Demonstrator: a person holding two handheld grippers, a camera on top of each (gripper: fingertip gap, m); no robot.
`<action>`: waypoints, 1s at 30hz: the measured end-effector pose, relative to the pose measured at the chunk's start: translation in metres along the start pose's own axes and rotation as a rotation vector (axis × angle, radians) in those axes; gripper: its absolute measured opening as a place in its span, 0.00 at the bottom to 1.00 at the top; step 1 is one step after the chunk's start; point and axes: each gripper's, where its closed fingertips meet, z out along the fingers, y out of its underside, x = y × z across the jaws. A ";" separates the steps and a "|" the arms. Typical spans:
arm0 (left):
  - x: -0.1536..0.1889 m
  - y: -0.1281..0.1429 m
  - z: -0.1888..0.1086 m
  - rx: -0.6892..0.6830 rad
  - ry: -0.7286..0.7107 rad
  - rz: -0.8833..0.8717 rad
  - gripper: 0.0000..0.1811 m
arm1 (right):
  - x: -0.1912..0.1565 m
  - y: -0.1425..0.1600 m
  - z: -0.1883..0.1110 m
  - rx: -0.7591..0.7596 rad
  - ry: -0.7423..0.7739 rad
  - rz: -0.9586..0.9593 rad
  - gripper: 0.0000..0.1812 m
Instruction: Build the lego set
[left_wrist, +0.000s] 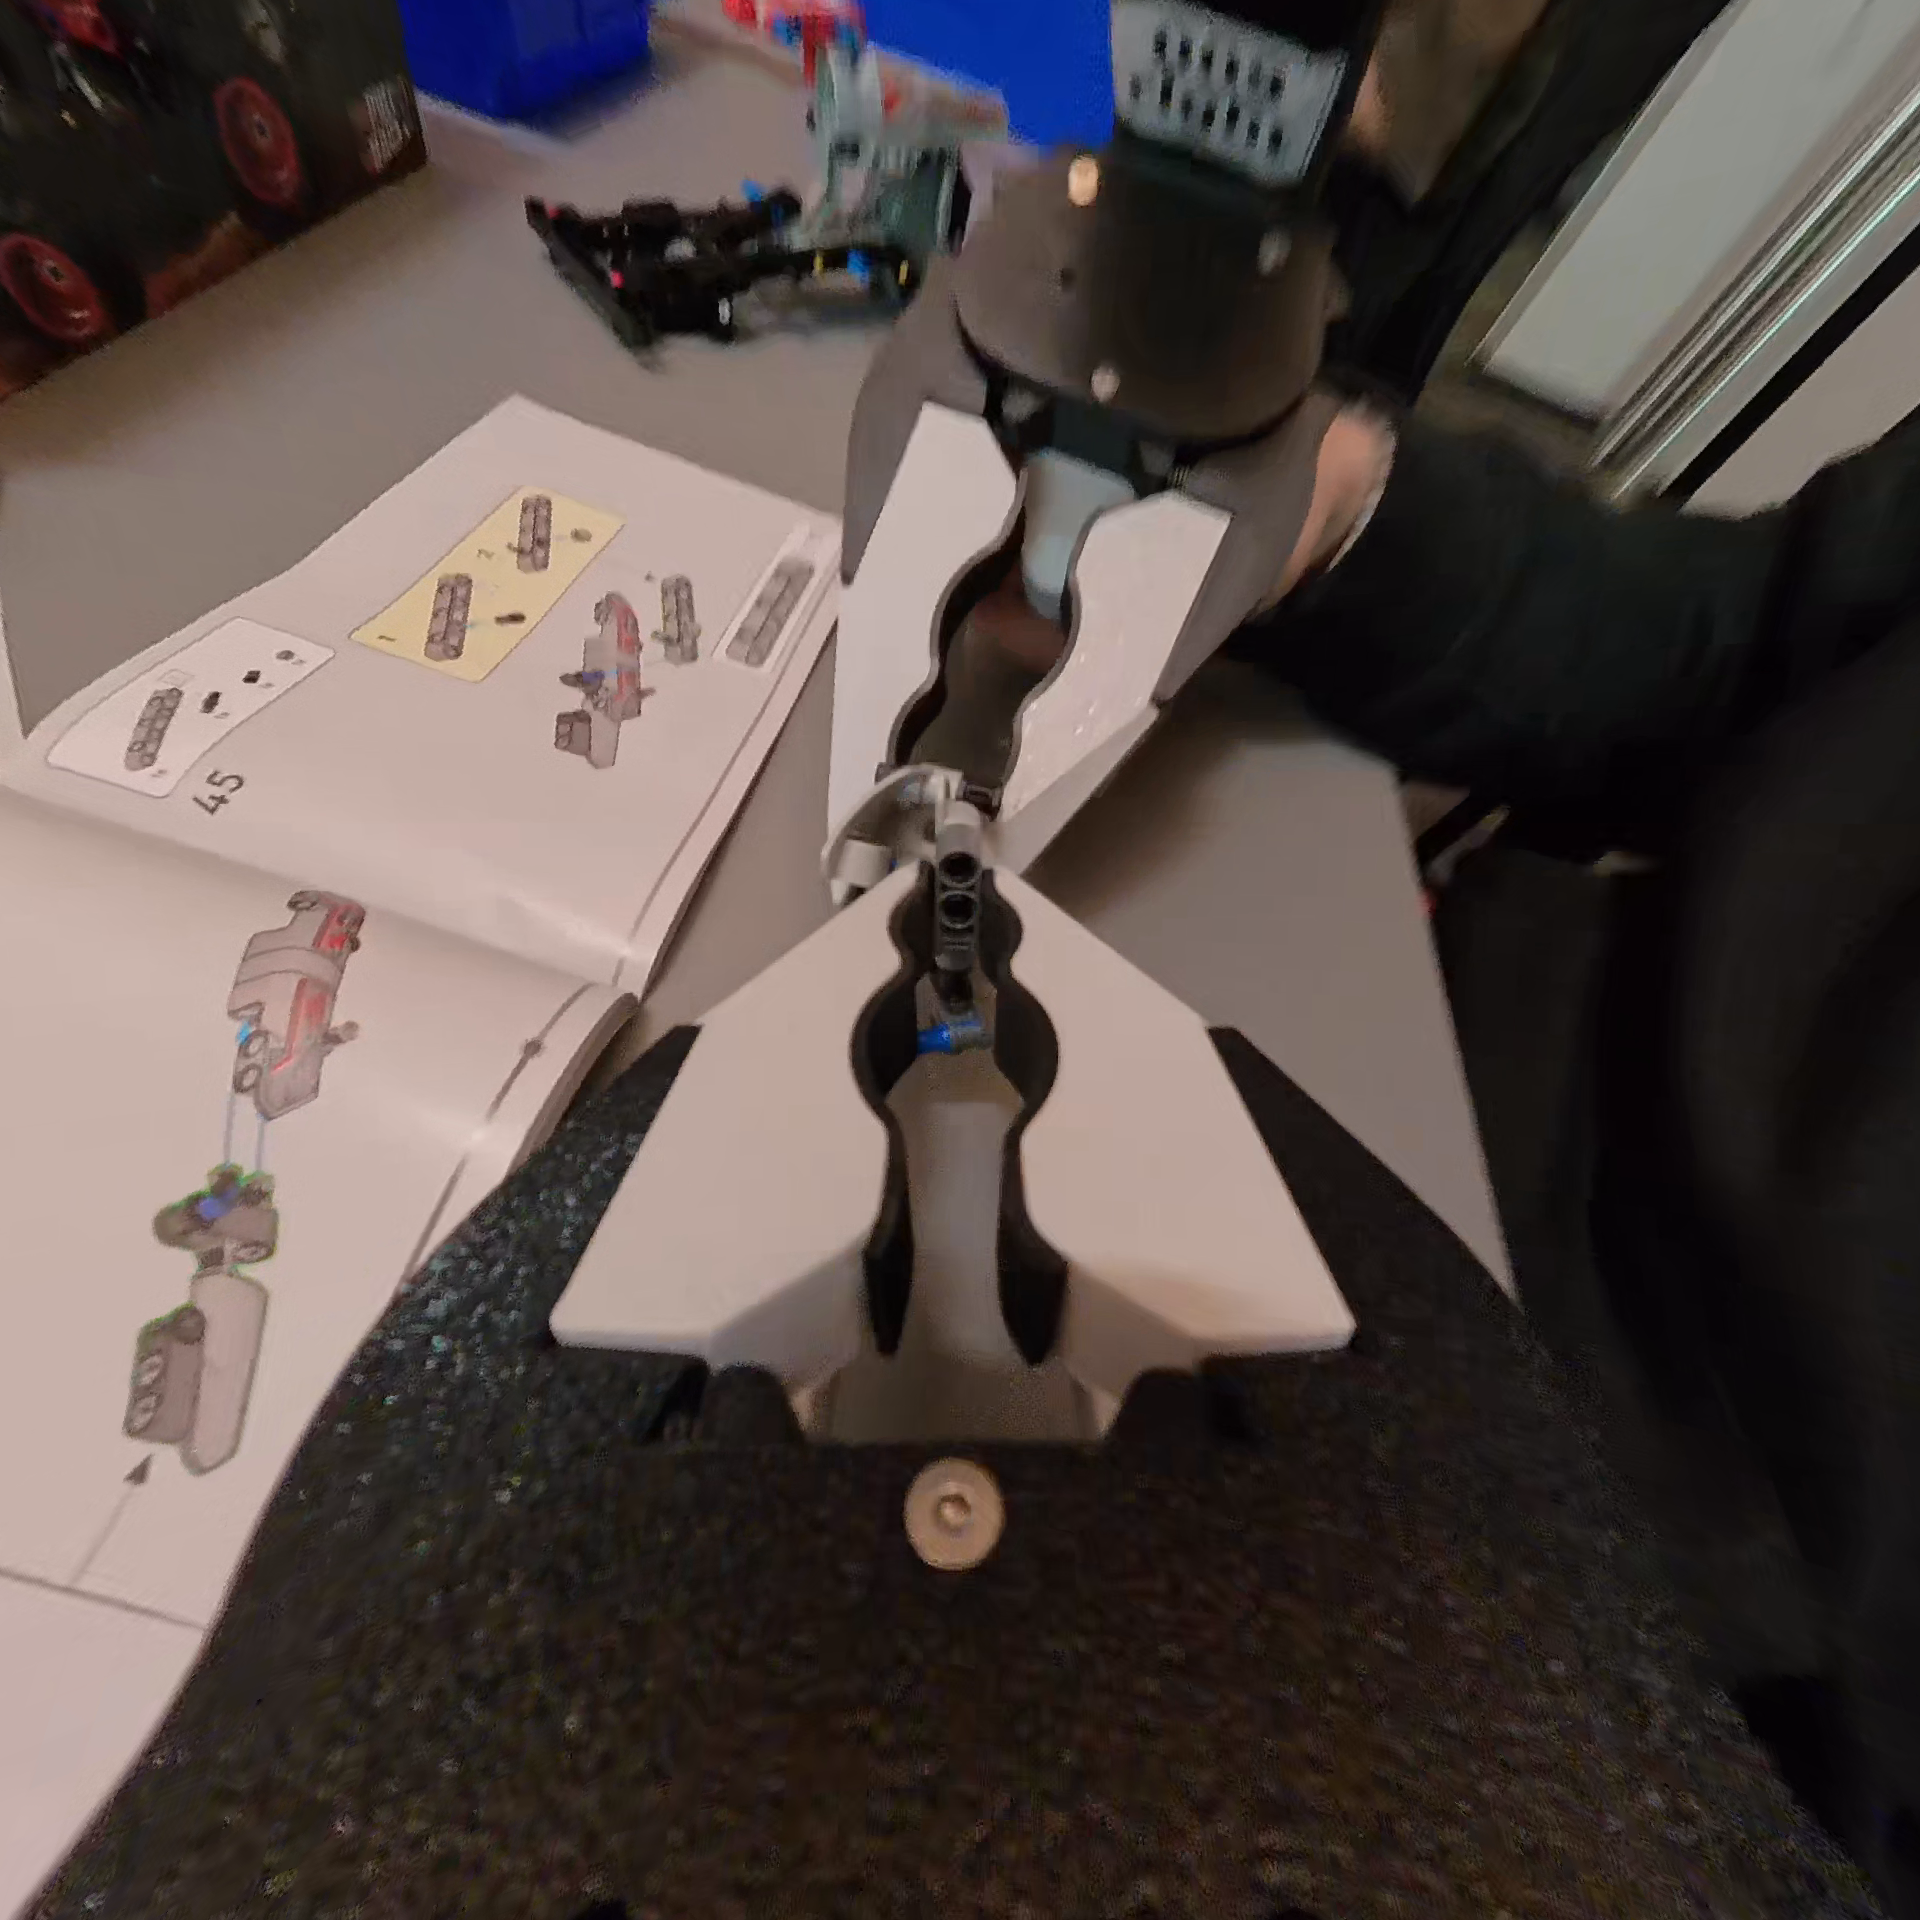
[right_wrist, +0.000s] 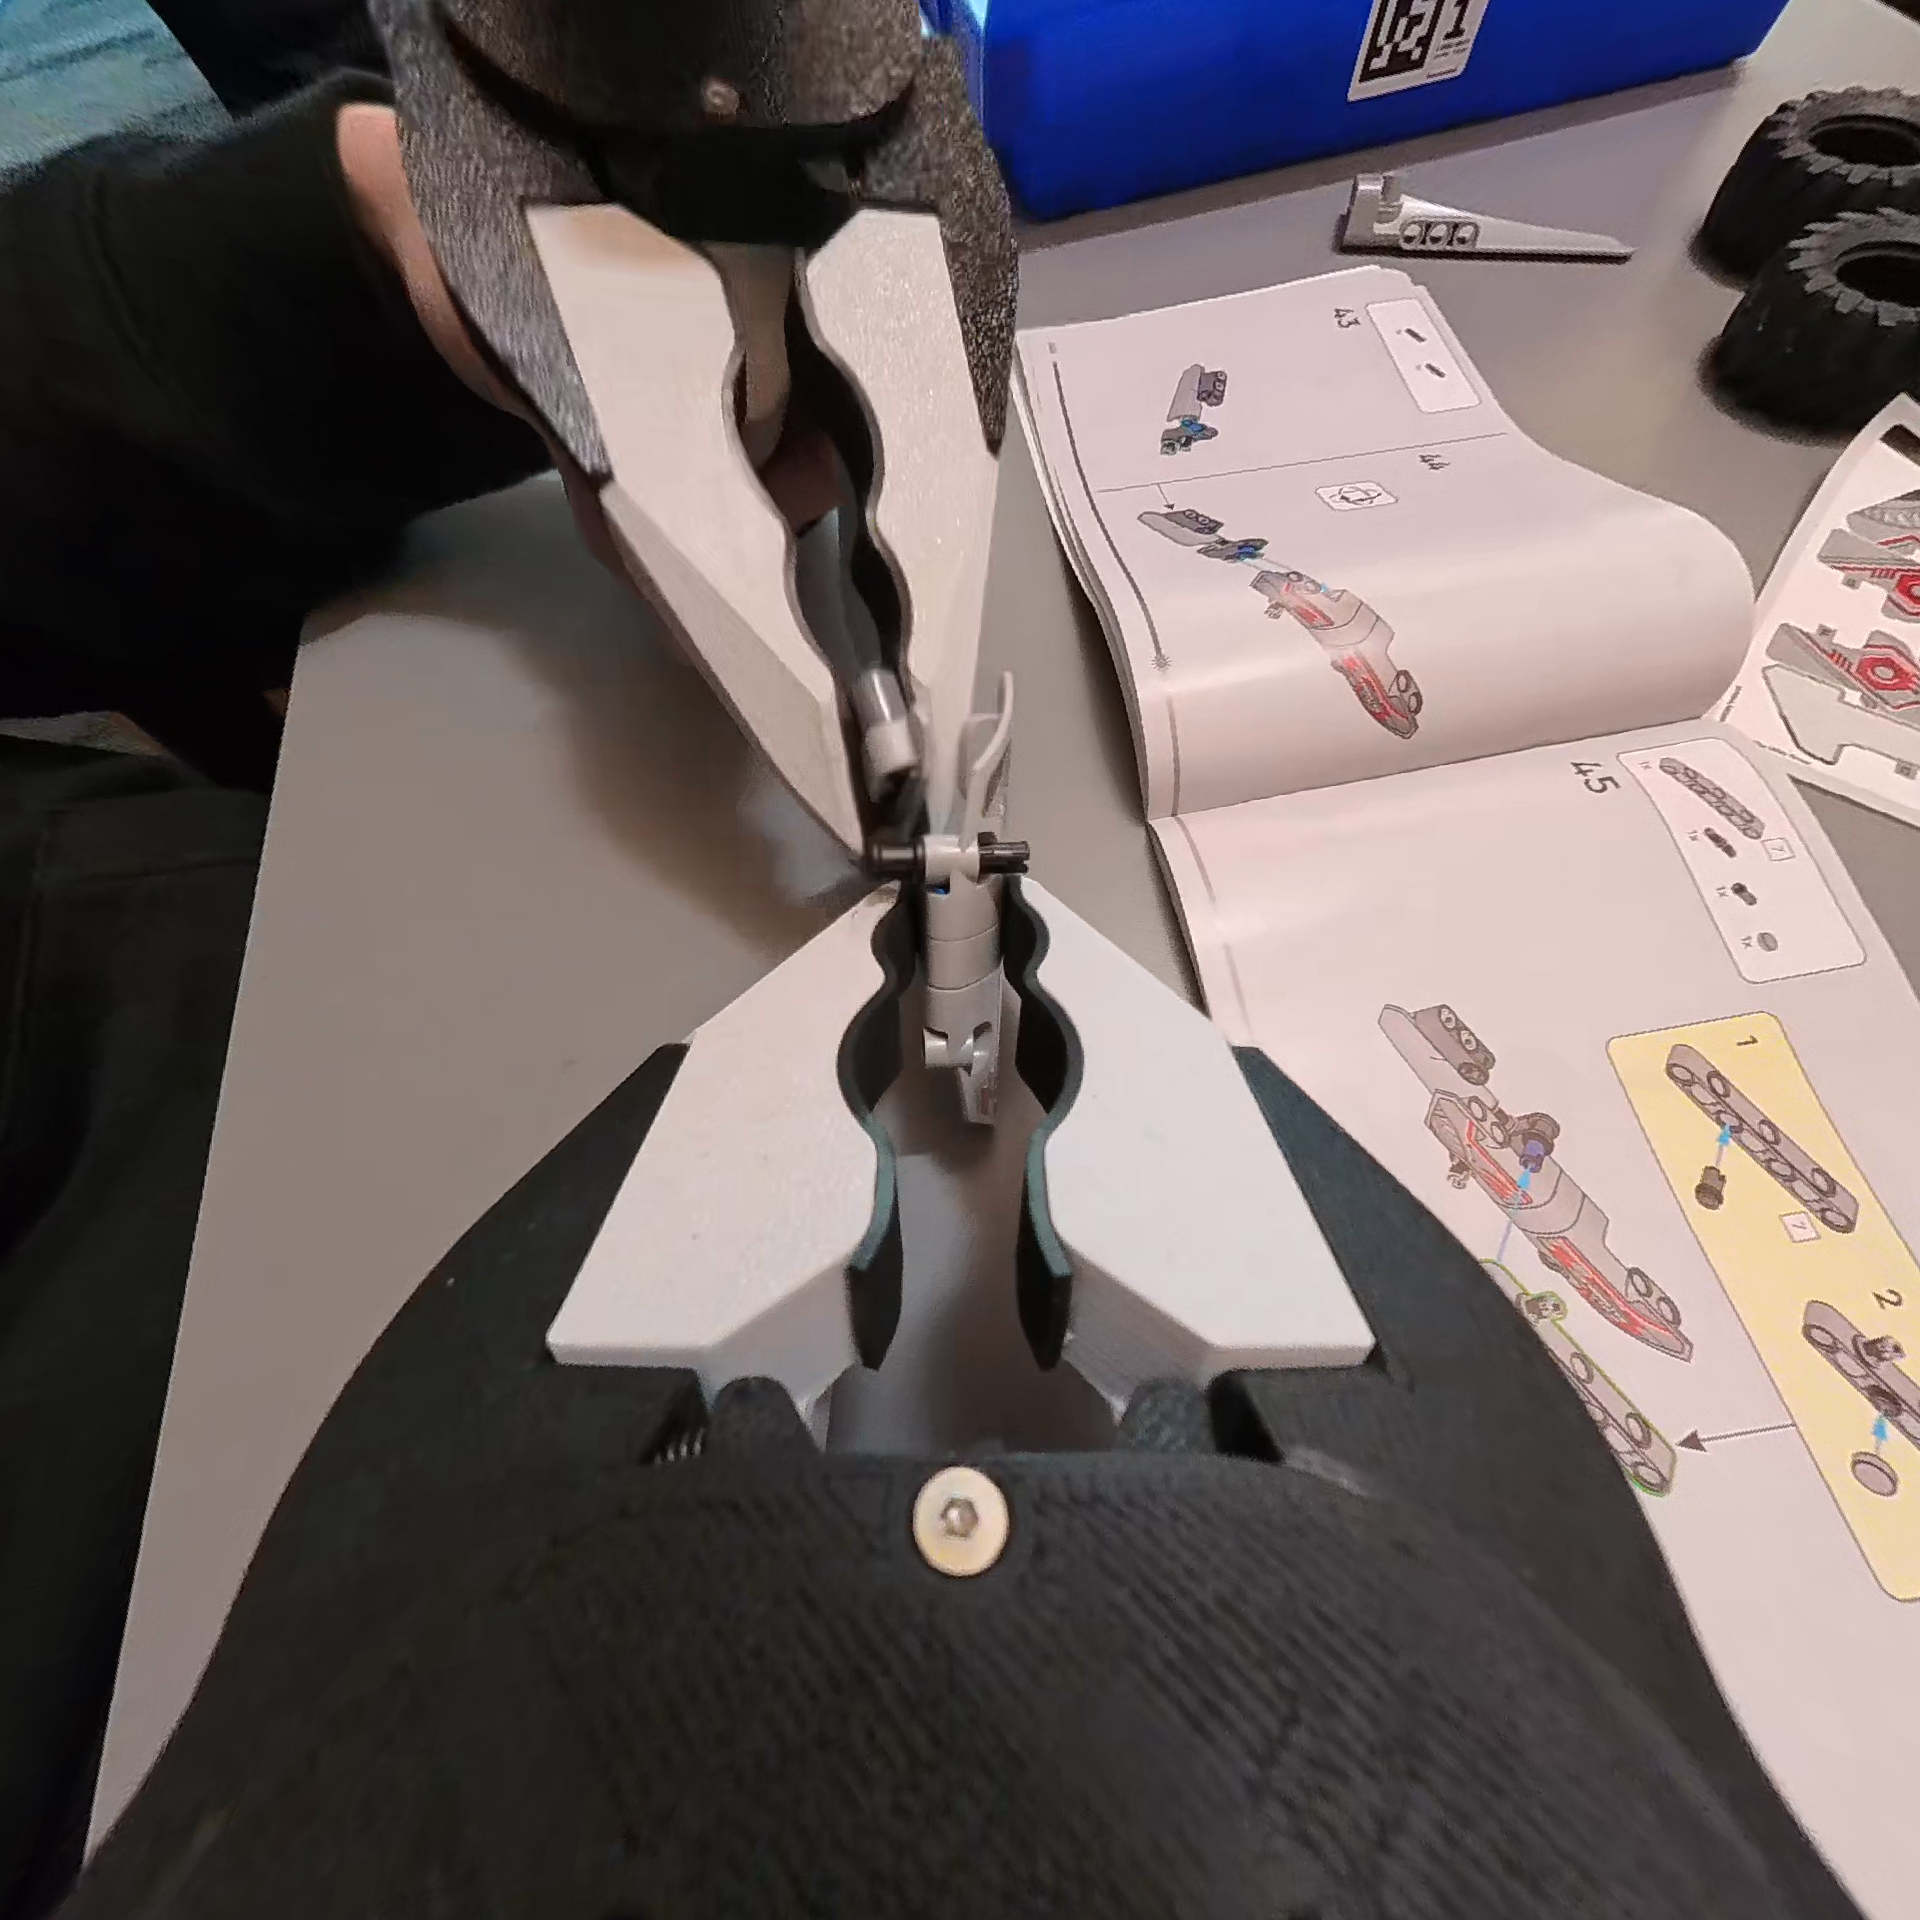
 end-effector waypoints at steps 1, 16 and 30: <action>0.001 -0.006 -0.004 0.049 0.026 -0.036 0.03 | 0.000 -0.001 -0.001 0.009 0.000 0.003 0.08; 0.032 -0.103 -0.057 0.658 0.109 0.121 0.03 | -0.020 -0.068 -0.036 0.524 -0.152 0.063 0.08; 0.043 -0.097 -0.051 0.577 0.172 0.186 0.03 | -0.040 -0.080 -0.038 0.613 -0.378 0.189 0.08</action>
